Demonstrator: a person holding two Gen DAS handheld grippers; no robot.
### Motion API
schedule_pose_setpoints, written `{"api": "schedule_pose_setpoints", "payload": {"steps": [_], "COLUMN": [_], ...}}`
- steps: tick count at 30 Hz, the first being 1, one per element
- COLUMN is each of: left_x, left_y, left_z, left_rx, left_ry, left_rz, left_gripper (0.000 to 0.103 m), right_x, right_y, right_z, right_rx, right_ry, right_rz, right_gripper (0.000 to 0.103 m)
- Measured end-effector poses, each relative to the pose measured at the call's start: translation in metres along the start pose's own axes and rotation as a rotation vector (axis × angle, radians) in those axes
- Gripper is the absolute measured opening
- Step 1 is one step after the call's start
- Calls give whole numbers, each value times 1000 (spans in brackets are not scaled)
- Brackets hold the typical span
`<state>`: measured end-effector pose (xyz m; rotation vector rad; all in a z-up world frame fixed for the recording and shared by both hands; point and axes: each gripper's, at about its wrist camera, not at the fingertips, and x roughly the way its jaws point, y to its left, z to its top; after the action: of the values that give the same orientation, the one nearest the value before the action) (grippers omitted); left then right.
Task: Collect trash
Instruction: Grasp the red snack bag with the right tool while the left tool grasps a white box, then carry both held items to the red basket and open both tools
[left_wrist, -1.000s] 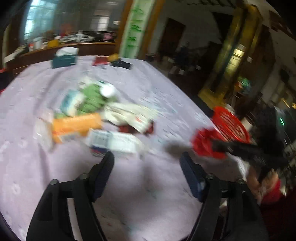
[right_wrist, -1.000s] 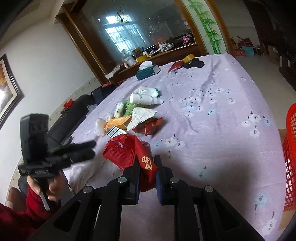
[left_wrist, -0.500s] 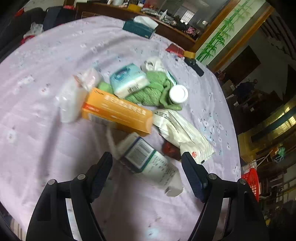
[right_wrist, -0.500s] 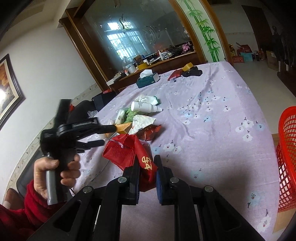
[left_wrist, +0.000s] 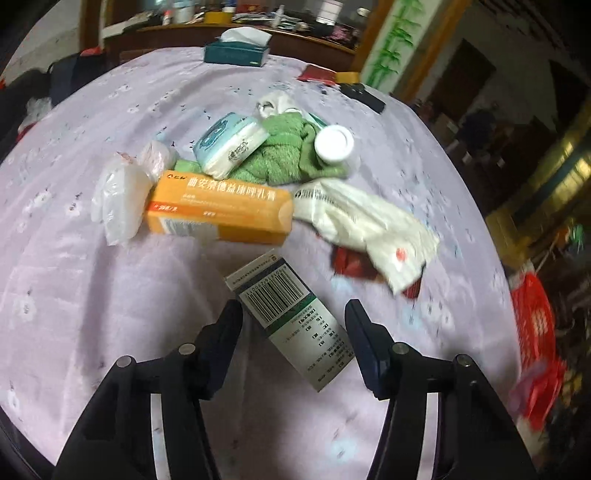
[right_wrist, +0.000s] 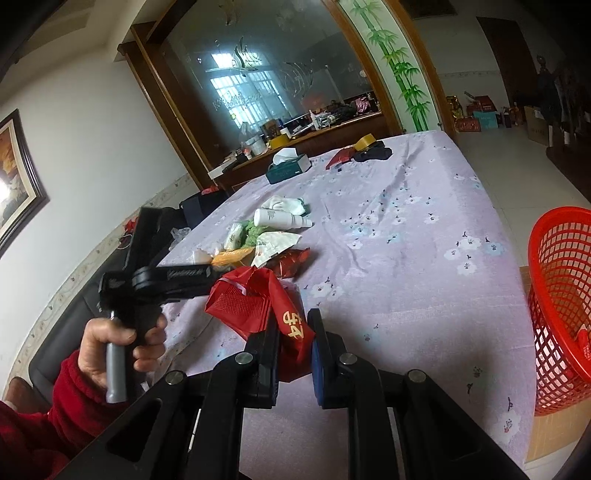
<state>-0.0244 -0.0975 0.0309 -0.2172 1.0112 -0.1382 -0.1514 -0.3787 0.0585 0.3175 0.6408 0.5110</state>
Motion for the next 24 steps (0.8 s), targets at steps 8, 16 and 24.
{"api": "schedule_pose_setpoints", "payload": {"steps": [8, 16, 24], "left_x": [13, 8, -26], "left_y": [8, 6, -29], "left_z": [2, -10, -49], "left_rx": [-22, -13, 101], "left_ry": [3, -25, -130], "left_rz": [-42, -87, -123], "left_gripper": [59, 31, 32], "right_x": [15, 17, 18], "right_y": [8, 12, 14], "right_z": [-3, -6, -10], "right_rx": [10, -7, -3], "right_ry": [30, 33, 13], "right_rz": [13, -24, -74], "right_gripper": [15, 15, 15]}}
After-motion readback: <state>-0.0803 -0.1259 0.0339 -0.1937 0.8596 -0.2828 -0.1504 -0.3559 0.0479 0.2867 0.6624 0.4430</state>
